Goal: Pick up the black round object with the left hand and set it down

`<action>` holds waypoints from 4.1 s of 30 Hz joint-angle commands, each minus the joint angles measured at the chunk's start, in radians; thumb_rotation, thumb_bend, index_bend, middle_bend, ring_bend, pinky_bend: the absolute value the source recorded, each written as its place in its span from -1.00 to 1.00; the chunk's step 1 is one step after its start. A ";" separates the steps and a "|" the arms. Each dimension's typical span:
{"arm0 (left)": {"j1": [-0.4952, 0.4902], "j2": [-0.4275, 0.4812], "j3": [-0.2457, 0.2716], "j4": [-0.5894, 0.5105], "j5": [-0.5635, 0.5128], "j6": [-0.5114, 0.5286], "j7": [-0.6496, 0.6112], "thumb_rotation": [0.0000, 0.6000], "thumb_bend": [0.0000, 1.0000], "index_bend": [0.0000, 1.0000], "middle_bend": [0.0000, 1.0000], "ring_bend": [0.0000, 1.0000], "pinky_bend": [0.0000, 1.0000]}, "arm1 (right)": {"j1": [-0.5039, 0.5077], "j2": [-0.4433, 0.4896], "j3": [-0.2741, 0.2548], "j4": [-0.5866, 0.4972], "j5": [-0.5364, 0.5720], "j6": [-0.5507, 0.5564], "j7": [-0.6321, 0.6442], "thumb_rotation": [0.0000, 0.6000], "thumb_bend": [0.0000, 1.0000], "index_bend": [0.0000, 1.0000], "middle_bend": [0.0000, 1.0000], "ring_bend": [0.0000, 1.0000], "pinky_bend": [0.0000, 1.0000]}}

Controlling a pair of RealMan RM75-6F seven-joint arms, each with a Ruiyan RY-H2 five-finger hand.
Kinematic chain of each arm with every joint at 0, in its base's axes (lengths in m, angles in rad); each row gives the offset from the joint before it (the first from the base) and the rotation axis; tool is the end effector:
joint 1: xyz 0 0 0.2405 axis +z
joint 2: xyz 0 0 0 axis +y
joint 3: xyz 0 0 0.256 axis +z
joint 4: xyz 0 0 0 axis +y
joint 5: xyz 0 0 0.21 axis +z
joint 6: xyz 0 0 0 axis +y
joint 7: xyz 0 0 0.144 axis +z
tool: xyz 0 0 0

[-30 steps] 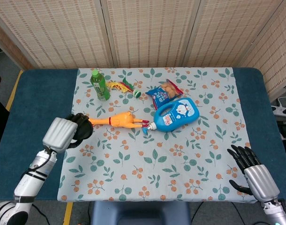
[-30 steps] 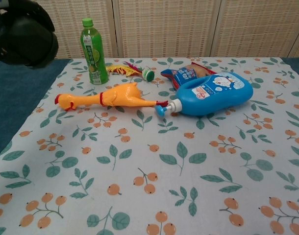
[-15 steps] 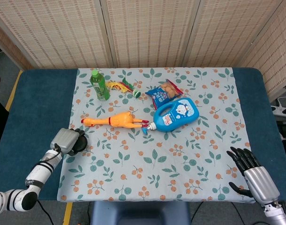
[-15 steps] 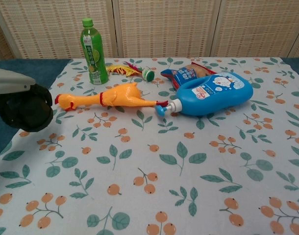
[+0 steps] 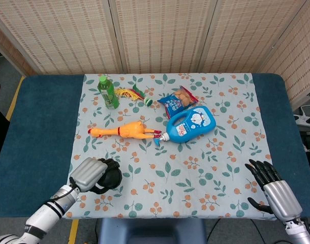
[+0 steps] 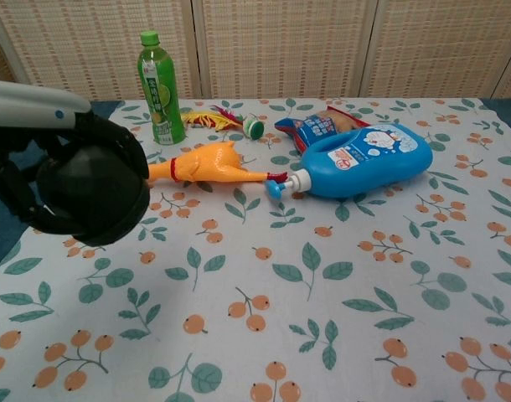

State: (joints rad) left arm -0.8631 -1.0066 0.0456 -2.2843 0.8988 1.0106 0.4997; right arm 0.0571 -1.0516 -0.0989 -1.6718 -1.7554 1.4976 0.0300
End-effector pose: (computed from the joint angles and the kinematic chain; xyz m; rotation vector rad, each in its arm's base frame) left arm -0.0999 0.2448 0.0793 -2.0991 -1.0885 -0.7369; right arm -0.2868 -0.1357 0.1441 1.6488 -0.9512 0.9433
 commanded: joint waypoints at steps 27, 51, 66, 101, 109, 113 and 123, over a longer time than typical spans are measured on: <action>0.140 -0.327 -0.058 0.662 0.286 -0.015 -0.192 1.00 0.40 0.39 0.42 0.13 0.43 | 0.015 -0.015 -0.017 -0.001 -0.013 -0.053 -0.036 1.00 -0.76 -1.00 -1.00 -1.00 -1.00; 0.051 -0.328 -0.004 0.640 0.061 -0.174 0.109 1.00 0.27 0.05 0.14 -0.04 0.01 | 0.005 -0.021 -0.003 -0.002 0.002 -0.028 -0.057 1.00 -0.77 -1.00 -1.00 -1.00 -1.00; 0.061 -0.332 -0.025 0.651 0.111 -0.200 -0.024 1.00 -0.17 -1.00 -1.00 -1.00 -0.48 | 0.004 -0.017 -0.001 -0.005 0.008 -0.028 -0.054 1.00 -0.76 -1.00 -1.00 -1.00 -1.00; 0.126 -0.302 -0.011 0.639 0.208 -0.101 -0.003 1.00 -0.26 -0.84 -1.00 -1.00 -0.71 | 0.006 -0.012 -0.017 -0.011 -0.017 -0.033 -0.055 1.00 -0.76 -1.00 -1.00 -1.00 -1.00; 0.129 -0.320 -0.018 0.664 0.208 -0.105 -0.003 1.00 -0.28 -0.56 -1.00 -1.00 -0.70 | 0.005 -0.012 -0.017 -0.012 -0.017 -0.031 -0.055 1.00 -0.76 -1.00 -1.00 -1.00 -1.00; 0.131 -0.324 -0.021 0.671 0.214 -0.102 -0.002 1.00 -0.28 -0.55 -1.00 -1.00 -0.70 | 0.007 -0.011 -0.017 -0.014 -0.014 -0.037 -0.057 1.00 -0.76 -1.00 -1.00 -1.00 -1.00; 0.145 -0.351 -0.030 0.708 0.252 -0.083 -0.032 1.00 -0.27 -0.30 -1.00 -1.00 -0.69 | 0.007 -0.013 -0.015 -0.015 -0.009 -0.039 -0.062 1.00 -0.77 -1.00 -1.00 -1.00 -1.00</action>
State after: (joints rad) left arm -0.7223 -1.3516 0.0179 -1.5835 1.1409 0.9203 0.4761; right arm 0.0640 -1.0648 -0.1137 -1.6871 -1.7641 1.4584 -0.0321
